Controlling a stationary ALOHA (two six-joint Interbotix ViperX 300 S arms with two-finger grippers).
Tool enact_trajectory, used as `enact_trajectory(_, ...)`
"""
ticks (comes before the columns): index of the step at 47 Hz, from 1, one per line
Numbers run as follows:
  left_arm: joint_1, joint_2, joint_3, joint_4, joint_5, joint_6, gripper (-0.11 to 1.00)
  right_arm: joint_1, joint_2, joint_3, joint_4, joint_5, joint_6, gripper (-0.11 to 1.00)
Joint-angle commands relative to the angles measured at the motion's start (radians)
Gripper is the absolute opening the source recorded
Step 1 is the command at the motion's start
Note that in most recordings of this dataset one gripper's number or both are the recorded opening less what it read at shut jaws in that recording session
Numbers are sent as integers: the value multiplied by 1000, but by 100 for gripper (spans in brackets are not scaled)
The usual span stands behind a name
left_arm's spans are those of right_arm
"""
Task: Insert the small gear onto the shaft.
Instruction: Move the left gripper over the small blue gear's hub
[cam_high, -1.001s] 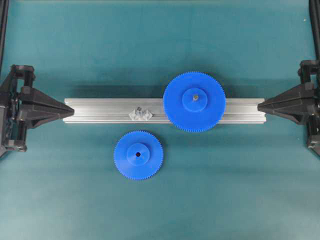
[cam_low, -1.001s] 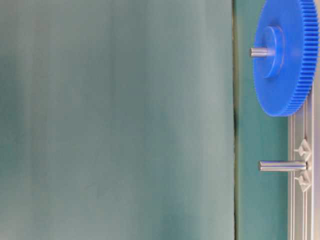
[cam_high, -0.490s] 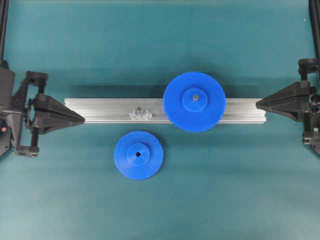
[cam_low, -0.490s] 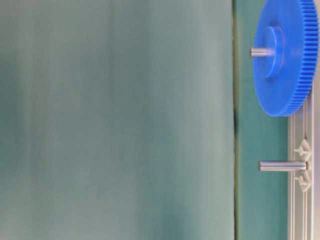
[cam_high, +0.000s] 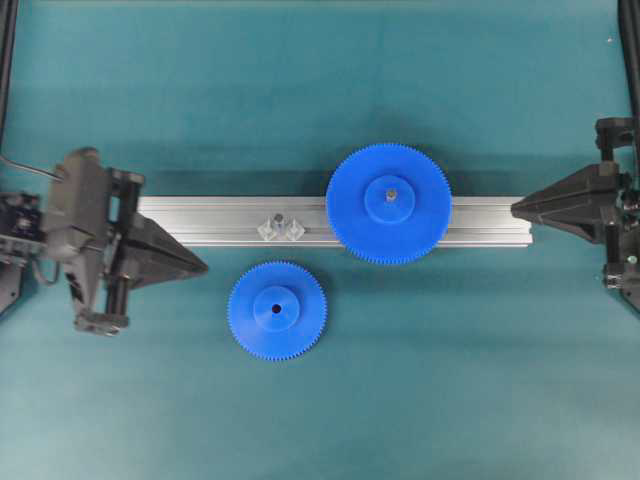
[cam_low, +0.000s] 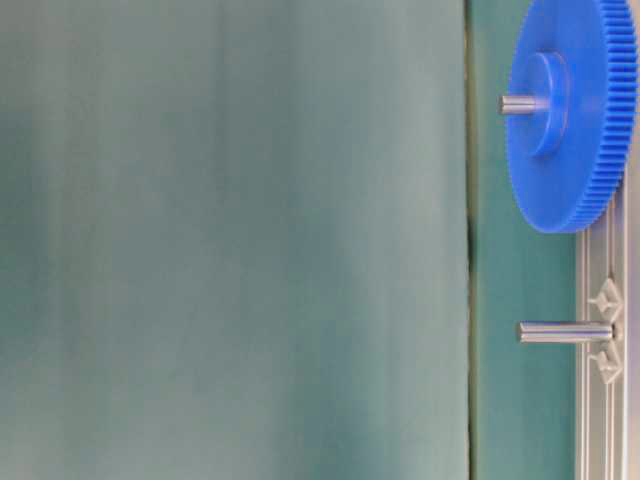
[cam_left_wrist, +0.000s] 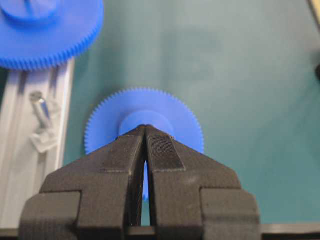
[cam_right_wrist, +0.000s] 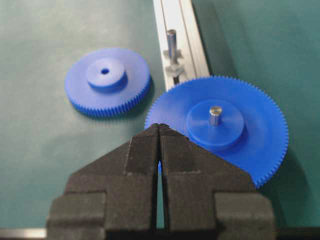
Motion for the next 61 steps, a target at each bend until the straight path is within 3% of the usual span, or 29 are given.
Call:
enact_trajectory(1, -6, 28, -46, 3, -3, -2, 0, -3, 11, -29, -2, 3, 11, 0)
enact_trajectory(36, -9, 235, -242, 3, 155, -31, 0, -3, 9, -26, 0, 14, 11, 0)
enact_trajectory(61, -15, 399, -400, 3, 383, -31, 0, -3, 9, -18, -2, 21, 14, 0)
